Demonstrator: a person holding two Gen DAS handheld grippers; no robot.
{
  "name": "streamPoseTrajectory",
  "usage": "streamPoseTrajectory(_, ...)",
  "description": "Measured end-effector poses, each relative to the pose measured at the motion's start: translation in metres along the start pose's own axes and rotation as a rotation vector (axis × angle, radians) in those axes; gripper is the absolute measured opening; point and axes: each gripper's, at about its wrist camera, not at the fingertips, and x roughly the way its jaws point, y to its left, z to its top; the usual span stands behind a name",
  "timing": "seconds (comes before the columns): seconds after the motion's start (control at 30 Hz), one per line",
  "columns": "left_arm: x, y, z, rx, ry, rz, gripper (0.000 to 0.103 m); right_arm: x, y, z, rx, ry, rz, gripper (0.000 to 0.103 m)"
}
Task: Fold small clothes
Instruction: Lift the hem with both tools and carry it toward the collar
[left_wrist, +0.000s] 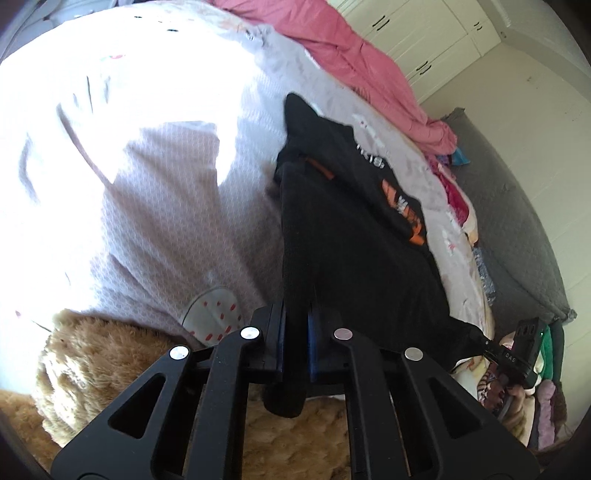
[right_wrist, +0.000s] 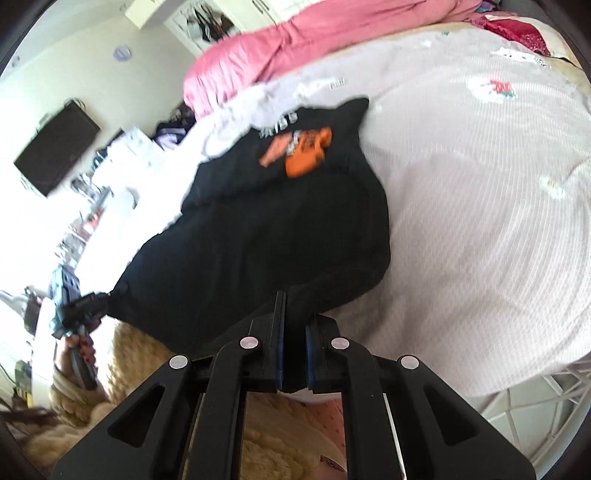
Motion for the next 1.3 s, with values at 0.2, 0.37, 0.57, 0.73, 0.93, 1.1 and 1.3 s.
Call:
streamPoseTrajectory(0.2,-0.016,-0.012,0.023,0.019,-0.064,-0.022,0.003,-0.019,-0.002,0.022,0.019,-0.098,0.024,0.008)
streamPoseTrajectory(0.37,-0.018,-0.021,0.05,0.025,-0.112,-0.037,0.003,-0.029,-0.002,0.046,0.016,-0.176,0.027,0.007)
streamPoseTrajectory(0.57,-0.013,-0.036,0.083,0.038,-0.148,-0.052,0.003,-0.032,0.004,0.081,0.004,-0.257,0.015,0.007)
streamPoseTrajectory(0.73,-0.004,-0.048,0.107,0.04,-0.171,-0.05,0.003,-0.03,0.005,0.105,-0.007,-0.295,0.004,0.007)
streamPoseTrajectory(0.93,0.012,-0.06,0.137,0.064,-0.183,-0.029,0.003,-0.018,0.003,0.134,-0.015,-0.321,-0.022,0.007)
streamPoseTrajectory(1.1,0.031,-0.068,0.158,0.081,-0.176,-0.003,0.003,-0.002,-0.004,0.151,0.004,-0.327,-0.04,0.007)
streamPoseTrajectory(1.3,0.051,-0.067,0.178,0.085,-0.162,0.022,0.003,0.023,-0.015,0.174,0.021,-0.312,-0.067,0.008)
